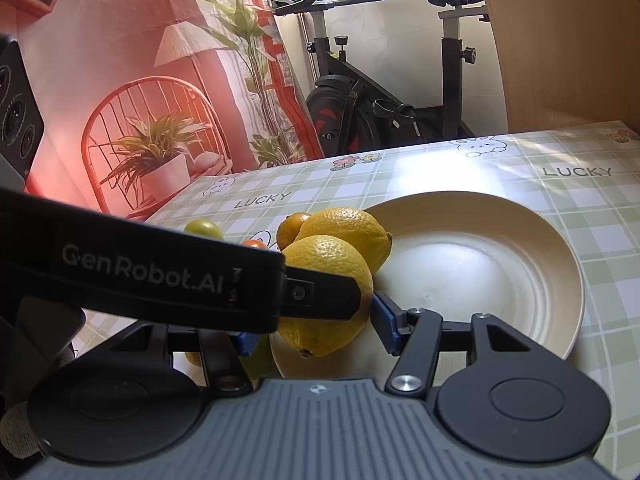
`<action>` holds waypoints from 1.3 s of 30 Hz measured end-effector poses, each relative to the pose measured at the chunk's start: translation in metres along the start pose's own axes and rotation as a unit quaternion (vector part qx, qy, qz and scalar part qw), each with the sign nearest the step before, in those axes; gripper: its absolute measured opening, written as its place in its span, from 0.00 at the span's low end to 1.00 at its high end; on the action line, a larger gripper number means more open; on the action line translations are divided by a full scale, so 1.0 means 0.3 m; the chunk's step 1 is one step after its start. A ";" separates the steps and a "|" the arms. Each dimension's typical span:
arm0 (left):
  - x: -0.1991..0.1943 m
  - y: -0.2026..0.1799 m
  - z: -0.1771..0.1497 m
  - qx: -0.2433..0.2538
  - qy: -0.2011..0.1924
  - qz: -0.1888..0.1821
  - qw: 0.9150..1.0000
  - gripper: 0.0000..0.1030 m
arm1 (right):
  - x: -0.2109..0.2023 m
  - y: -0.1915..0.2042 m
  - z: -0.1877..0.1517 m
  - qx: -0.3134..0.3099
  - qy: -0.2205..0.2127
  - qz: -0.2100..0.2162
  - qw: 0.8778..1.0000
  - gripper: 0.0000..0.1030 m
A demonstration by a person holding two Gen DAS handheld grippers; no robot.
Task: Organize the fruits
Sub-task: 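Lower the second lemon onto the plate and open the left gripper, then move the right tool to the small brown kiwi while withdrawing the left tool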
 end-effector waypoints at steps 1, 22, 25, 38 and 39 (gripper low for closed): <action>0.004 0.000 -0.001 -0.001 0.001 0.001 1.000 0.57 | 0.001 -0.001 -0.001 0.000 0.000 0.000 1.000 0.56; -0.038 0.046 -0.013 -0.032 -0.031 0.031 0.999 0.57 | 0.022 -0.008 -0.024 0.000 -0.001 -0.012 1.000 0.69; -0.072 0.073 -0.023 -0.050 -0.043 0.042 0.997 0.57 | 0.008 -0.011 -0.022 0.004 -0.008 -0.003 1.000 0.74; -0.279 0.156 -0.030 -0.086 -0.108 0.076 0.987 0.57 | -0.046 -0.002 -0.012 -0.005 -0.039 0.009 0.999 0.75; -0.291 0.163 -0.034 -0.090 -0.111 0.077 0.987 0.56 | -0.055 -0.003 -0.010 -0.007 -0.046 0.006 0.999 0.75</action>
Point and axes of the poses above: each gripper's, at about its wrist camera, not at the fingertips, and x roughly the way its jaws point, y to its left, z to its top, the point moved 10 cm from there along x, roughly the way its jaws point, and after that the axes turned 6 degrees about x, right-handed, at the moved point
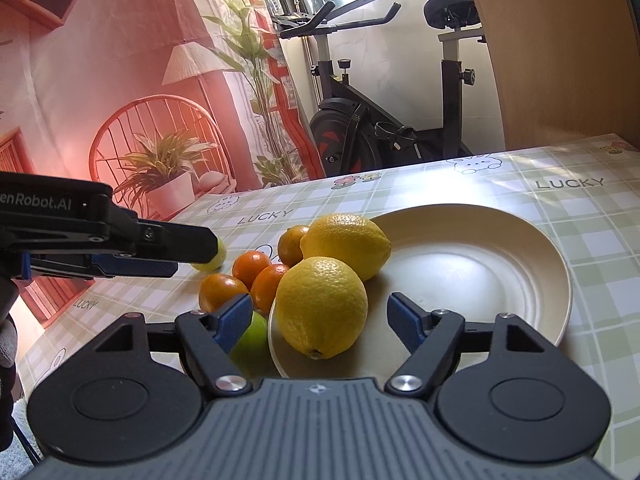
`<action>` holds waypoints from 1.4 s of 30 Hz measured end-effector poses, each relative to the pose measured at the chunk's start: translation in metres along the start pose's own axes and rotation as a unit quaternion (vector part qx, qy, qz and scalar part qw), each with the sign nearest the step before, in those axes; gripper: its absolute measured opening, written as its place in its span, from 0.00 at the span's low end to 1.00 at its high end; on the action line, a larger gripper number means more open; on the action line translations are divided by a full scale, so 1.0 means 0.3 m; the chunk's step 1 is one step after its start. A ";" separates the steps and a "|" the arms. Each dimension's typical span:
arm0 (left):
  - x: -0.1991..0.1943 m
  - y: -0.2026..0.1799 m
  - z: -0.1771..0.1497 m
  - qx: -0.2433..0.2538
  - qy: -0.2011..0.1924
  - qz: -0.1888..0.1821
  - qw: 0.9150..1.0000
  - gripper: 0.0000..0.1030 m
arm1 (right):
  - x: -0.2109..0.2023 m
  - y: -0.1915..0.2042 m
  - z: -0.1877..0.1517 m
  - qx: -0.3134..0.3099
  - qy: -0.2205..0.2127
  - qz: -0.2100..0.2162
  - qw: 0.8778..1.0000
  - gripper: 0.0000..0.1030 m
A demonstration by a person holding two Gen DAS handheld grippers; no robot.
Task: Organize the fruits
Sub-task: 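Move the right tool to the small brown kiwi while withdrawing the left tool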
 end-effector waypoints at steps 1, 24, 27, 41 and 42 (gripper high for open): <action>-0.010 0.008 0.000 -0.001 -0.003 0.002 1.000 0.56 | -0.009 0.000 0.001 -0.004 -0.005 -0.006 1.000 0.75; -0.146 0.069 -0.148 0.023 0.005 0.014 1.000 0.56 | -0.111 0.119 -0.085 -0.069 0.050 0.004 0.996 0.55; -0.152 0.098 -0.161 0.007 0.006 0.019 1.000 0.56 | -0.118 0.164 -0.116 -0.088 0.067 0.025 0.994 0.51; -0.114 0.142 -0.212 -0.020 0.026 0.020 0.999 0.56 | -0.080 0.328 -0.300 -0.174 0.153 0.090 0.969 0.35; -0.110 0.143 -0.215 -0.020 0.028 0.020 0.999 0.56 | -0.075 0.326 -0.306 -0.173 0.156 0.090 0.968 0.33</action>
Point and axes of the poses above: each gripper's, at about its wrist camera, not at the fingertips, and x roughly the way its jaws point, y to its left, z to its top, the point moved 10 cm from there along x, roughly the way its jaws point, and after that the axes turned 6 degrees about x, right-handed, at the moved point
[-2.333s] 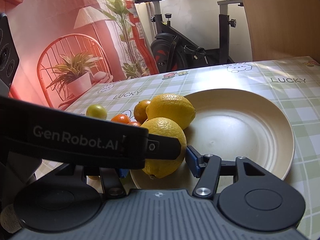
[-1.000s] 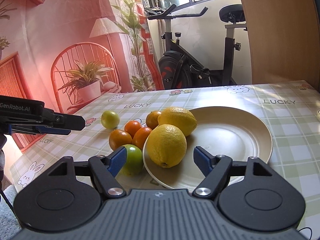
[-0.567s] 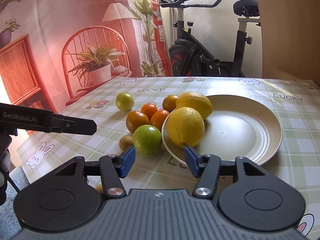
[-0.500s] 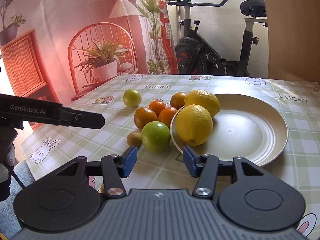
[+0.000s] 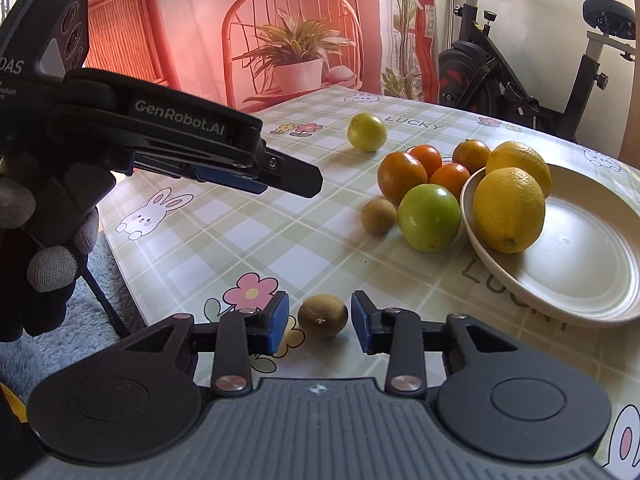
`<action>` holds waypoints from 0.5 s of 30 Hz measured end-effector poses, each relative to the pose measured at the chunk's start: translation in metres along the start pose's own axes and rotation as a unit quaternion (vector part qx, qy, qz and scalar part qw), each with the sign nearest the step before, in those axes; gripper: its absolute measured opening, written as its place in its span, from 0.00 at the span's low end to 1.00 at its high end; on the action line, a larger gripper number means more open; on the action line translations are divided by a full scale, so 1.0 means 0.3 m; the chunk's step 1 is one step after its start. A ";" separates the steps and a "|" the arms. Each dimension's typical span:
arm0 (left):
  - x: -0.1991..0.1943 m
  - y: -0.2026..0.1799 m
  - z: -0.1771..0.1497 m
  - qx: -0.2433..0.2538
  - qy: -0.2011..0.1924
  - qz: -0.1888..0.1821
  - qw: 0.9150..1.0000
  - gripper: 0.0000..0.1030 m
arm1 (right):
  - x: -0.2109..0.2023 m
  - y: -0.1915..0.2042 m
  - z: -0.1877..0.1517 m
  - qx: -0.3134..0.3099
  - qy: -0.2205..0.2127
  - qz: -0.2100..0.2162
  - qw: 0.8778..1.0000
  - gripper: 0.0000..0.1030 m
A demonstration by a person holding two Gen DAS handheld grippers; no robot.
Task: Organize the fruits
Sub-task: 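Move the right tool to the small brown kiwi while withdrawing the left tool, then close the right gripper on the kiwi while the left tool reaches the second kiwi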
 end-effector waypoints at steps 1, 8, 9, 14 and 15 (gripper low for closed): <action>0.005 0.001 -0.004 -0.001 0.002 0.000 1.000 0.56 | 0.005 -0.002 -0.004 0.001 0.002 0.000 1.000 0.31; 0.037 0.014 -0.024 -0.006 0.014 0.001 1.000 0.56 | 0.000 -0.049 -0.001 0.023 -0.009 -0.008 1.000 0.29; 0.043 0.014 -0.026 -0.006 0.017 0.001 1.000 0.55 | -0.004 -0.061 0.002 0.026 -0.013 -0.014 0.999 0.29; 0.069 -0.004 -0.018 0.006 0.019 -0.004 1.000 0.55 | -0.017 -0.142 0.025 0.045 -0.035 -0.050 0.997 0.29; 0.074 -0.007 -0.014 0.009 0.019 -0.005 1.000 0.52 | -0.020 -0.156 0.029 0.048 -0.038 -0.055 0.997 0.29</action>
Point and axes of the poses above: each gripper's, at about its wrist camera, not at the fingertips, and x roughly the way its jaws point, y to its left, z to its top, the point moved 10 cm from there along x, roughly the way its jaws point, and after that the axes turned 6 degrees about x, right-handed, at the moved point
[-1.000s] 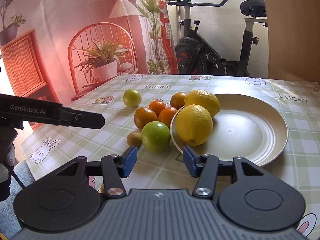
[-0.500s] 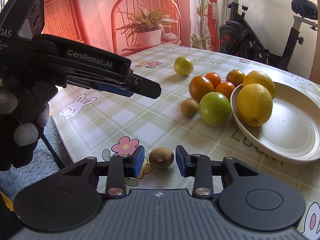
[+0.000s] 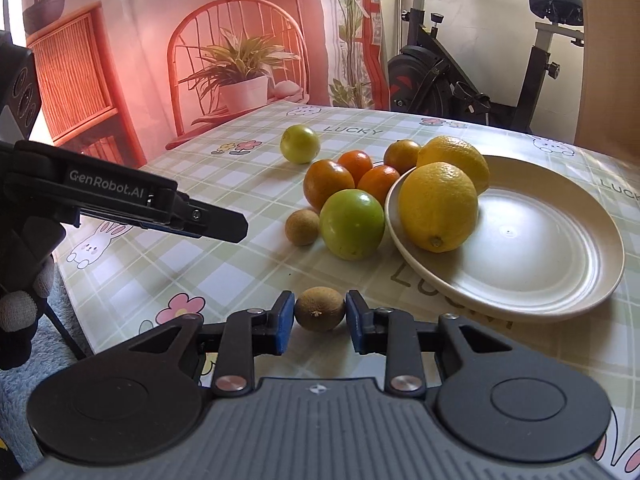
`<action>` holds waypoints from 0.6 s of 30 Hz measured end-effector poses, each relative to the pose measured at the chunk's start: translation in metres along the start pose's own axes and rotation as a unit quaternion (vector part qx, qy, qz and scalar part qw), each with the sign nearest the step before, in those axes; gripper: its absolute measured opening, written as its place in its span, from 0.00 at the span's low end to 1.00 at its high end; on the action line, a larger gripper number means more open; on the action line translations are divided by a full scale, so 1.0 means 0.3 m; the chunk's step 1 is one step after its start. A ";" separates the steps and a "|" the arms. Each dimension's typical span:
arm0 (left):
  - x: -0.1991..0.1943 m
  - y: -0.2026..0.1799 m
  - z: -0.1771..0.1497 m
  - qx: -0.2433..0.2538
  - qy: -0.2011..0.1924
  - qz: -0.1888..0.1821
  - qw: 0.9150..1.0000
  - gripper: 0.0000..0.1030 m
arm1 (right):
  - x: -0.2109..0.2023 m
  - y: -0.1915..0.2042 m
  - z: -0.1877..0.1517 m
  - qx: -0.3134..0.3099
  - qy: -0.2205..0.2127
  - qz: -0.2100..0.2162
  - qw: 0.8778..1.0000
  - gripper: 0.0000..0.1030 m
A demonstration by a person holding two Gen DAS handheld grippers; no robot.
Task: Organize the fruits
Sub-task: 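Close the right gripper on the kiwi while the left tool reaches the second kiwi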
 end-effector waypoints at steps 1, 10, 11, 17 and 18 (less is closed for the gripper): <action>0.010 -0.005 0.008 0.004 0.001 0.000 1.000 0.48 | -0.002 -0.014 0.004 0.002 -0.004 -0.005 1.000 0.29; 0.076 -0.035 0.054 0.044 -0.001 0.003 0.999 0.34 | -0.005 -0.063 0.003 0.027 -0.017 -0.003 0.999 0.30; 0.084 -0.041 0.057 0.048 -0.002 0.002 0.999 0.34 | -0.007 -0.062 0.001 0.027 -0.019 -0.003 0.999 0.30; 0.120 -0.058 0.060 0.061 0.003 -0.004 0.998 0.34 | -0.012 -0.074 0.000 0.038 -0.022 0.007 0.999 0.30; 0.125 -0.056 0.057 0.060 0.005 -0.003 0.998 0.34 | -0.013 -0.074 -0.001 0.040 -0.022 0.008 0.999 0.30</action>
Point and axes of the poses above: each gripper's, at about its wrist camera, not at the fingertips, and x roughly the way its jaws point, y to its left, z to its top, the point moved 10 cm from there along x, roughly the way its jaws point, and after that the axes turned 6 degrees about x, right-handed, at the moved point
